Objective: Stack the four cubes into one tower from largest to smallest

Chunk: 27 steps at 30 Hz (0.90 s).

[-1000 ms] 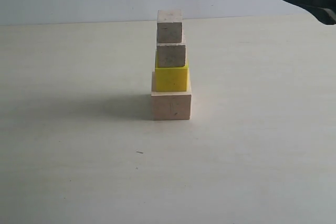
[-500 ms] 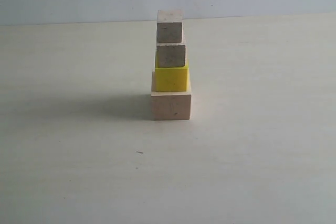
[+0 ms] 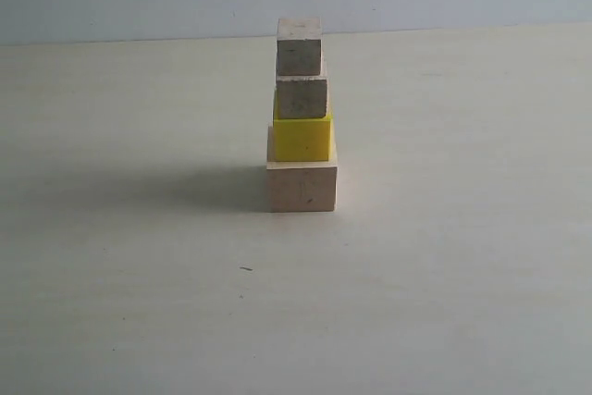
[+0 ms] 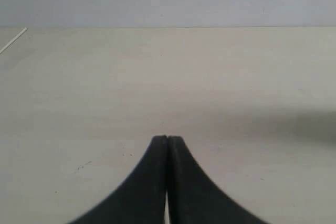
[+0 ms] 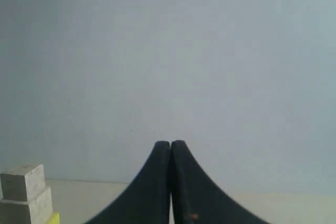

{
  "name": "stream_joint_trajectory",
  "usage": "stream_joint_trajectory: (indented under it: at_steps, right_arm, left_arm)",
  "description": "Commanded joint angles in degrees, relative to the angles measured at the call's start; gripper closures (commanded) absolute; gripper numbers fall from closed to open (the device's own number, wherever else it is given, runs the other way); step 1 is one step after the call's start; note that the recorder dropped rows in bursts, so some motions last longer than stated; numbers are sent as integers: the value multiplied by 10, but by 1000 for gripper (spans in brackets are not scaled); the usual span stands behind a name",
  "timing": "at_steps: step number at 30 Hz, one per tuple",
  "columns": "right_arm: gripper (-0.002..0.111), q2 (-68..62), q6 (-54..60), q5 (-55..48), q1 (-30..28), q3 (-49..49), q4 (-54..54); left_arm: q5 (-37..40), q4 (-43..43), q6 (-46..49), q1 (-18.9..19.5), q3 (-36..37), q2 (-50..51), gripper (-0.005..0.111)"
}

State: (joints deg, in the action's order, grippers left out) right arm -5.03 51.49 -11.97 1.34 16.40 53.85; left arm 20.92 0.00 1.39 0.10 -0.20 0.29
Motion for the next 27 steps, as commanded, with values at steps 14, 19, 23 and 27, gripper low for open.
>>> stream_joint_trajectory:
  at_steps: [14,19,23,27]
  right_arm:
    - [108,15,-440,19,-4,-124,-435]
    - [108,44,-442,11,-4,-164,-434]
    - [108,46,-440,-38,-4,-164,-434]
    - [108,50,-440,-43,-4,-164,-441]
  left_arm:
    - [-5,0,1,-1,2,-3,107]
    - [-5,0,1,-1,2,-3,107]
    - [-5,0,1,-1,2,-3,107]
    - [-5,0,1,-1,2,-3,107]
